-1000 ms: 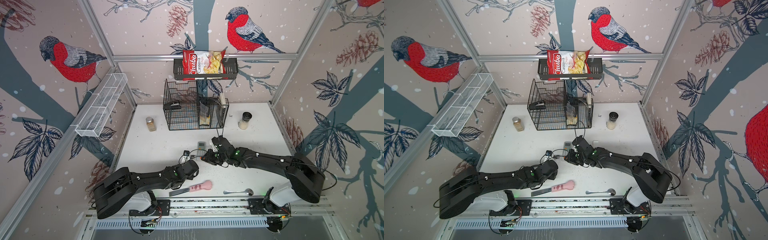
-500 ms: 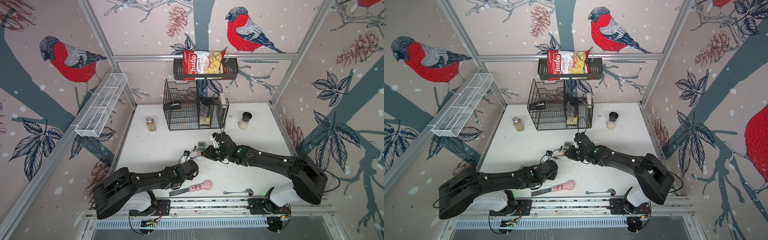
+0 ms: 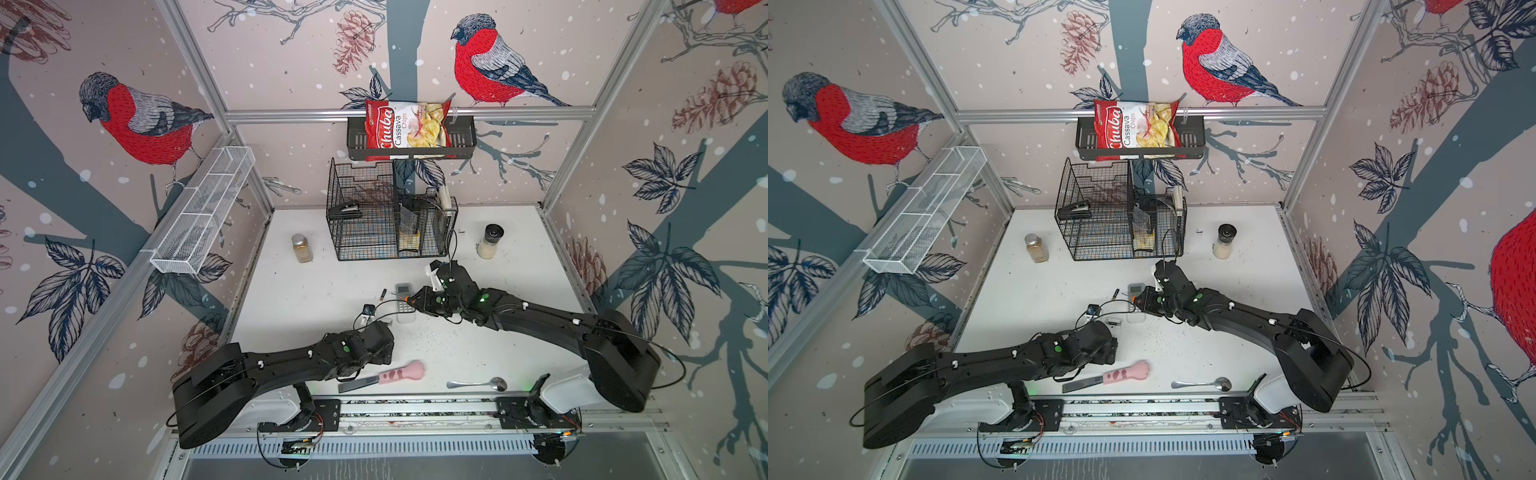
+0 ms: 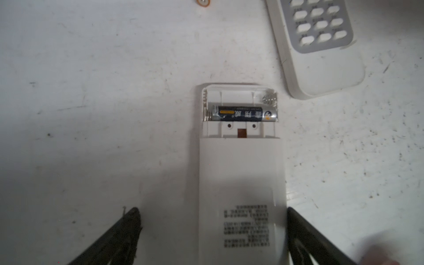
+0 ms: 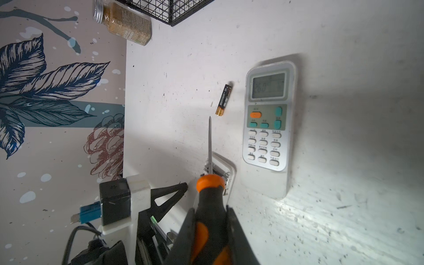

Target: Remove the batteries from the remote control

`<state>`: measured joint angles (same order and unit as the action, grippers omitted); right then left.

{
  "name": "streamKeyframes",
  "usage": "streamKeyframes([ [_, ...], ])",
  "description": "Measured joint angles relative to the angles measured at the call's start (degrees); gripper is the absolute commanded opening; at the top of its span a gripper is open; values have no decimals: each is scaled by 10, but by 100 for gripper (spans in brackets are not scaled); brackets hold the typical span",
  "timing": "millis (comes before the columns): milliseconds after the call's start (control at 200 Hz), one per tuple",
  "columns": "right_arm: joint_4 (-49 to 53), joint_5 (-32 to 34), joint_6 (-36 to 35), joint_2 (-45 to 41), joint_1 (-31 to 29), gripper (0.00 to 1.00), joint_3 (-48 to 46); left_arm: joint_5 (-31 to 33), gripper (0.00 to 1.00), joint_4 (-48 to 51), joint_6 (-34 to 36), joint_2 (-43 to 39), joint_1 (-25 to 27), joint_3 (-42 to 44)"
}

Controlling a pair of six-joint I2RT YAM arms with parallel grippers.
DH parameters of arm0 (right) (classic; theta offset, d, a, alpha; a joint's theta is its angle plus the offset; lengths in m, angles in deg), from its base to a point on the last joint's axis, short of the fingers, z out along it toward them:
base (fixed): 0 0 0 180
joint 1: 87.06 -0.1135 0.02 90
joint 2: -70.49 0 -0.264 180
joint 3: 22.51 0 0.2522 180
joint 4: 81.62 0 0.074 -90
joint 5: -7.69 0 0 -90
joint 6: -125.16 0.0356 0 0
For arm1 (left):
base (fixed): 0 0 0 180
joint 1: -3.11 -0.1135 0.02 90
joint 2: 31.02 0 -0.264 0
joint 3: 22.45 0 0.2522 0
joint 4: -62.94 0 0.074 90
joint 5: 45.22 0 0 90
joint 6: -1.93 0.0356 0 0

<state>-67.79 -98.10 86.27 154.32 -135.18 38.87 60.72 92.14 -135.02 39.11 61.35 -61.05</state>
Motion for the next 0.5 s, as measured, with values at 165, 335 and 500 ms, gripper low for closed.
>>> streamKeyframes([
  [165,-9,-8,-4,-9,5,0,-8,2,96,15,-16,-2,0,-2],
  [335,-16,-11,-4,-12,10,0,-15,14,82,43,-28,26,0,-24],
  [500,-20,-12,-4,-14,10,0,-15,23,62,44,-26,69,2,-49],
])
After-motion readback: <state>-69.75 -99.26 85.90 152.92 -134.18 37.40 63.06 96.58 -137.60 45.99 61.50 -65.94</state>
